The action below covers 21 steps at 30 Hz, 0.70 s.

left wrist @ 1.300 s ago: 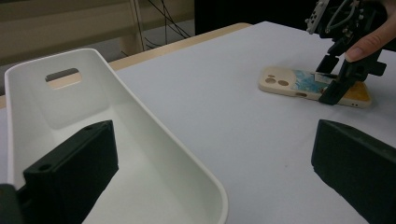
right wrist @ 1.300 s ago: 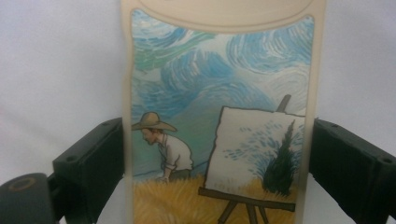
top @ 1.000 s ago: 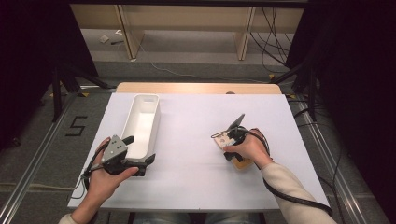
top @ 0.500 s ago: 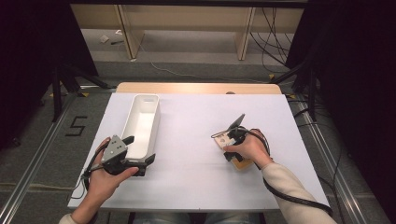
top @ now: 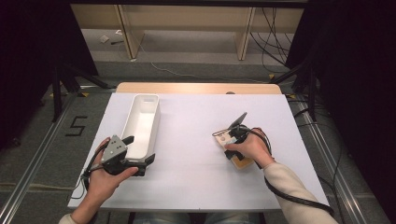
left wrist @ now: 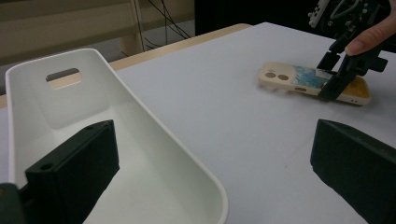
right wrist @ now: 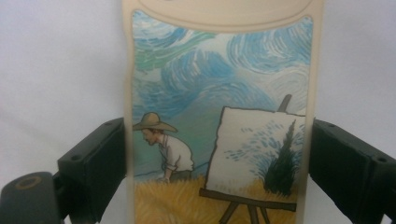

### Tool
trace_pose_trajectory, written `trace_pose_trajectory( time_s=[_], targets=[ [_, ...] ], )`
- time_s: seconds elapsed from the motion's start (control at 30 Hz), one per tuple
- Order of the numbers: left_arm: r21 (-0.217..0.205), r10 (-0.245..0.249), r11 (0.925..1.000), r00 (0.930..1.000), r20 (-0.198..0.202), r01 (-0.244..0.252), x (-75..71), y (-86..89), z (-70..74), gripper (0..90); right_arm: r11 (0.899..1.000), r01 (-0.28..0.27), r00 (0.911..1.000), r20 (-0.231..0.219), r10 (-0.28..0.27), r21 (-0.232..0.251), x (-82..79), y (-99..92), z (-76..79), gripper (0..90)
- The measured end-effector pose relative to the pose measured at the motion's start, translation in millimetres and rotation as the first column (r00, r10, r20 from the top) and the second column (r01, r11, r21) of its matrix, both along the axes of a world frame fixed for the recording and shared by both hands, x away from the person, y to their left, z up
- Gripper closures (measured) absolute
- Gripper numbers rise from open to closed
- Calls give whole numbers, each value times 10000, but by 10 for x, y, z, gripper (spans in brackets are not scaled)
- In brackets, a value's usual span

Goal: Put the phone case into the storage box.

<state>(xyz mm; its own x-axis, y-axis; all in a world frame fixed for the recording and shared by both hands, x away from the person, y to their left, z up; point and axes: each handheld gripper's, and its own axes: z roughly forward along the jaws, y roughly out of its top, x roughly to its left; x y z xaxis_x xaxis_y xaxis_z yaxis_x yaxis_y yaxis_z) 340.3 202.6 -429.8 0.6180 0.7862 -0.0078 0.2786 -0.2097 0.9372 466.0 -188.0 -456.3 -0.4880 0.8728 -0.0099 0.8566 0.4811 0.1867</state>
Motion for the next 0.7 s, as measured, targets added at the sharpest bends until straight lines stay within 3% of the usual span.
trace_pose_trajectory(
  time_s=[0.3,0.33,0.63,0.7],
  targets=[
    [-33,12,10000,10000,-10,-12,-1,4,-1,8,9991,-10,9982,601,-15,414,-26,-28,125,113],
    [-36,14,10000,10000,-18,-14,-1,4,-1,8,9985,-103,9955,948,52,536,-35,-38,143,113],
    [-61,39,10000,10000,0,-39,-1,7,0,8,9916,-114,9850,1721,-111,1291,-64,-76,264,113],
    [-59,42,10000,10000,10,-42,-3,8,2,8,9866,-229,9774,2110,-118,1613,-72,-99,290,113]
  ],
)
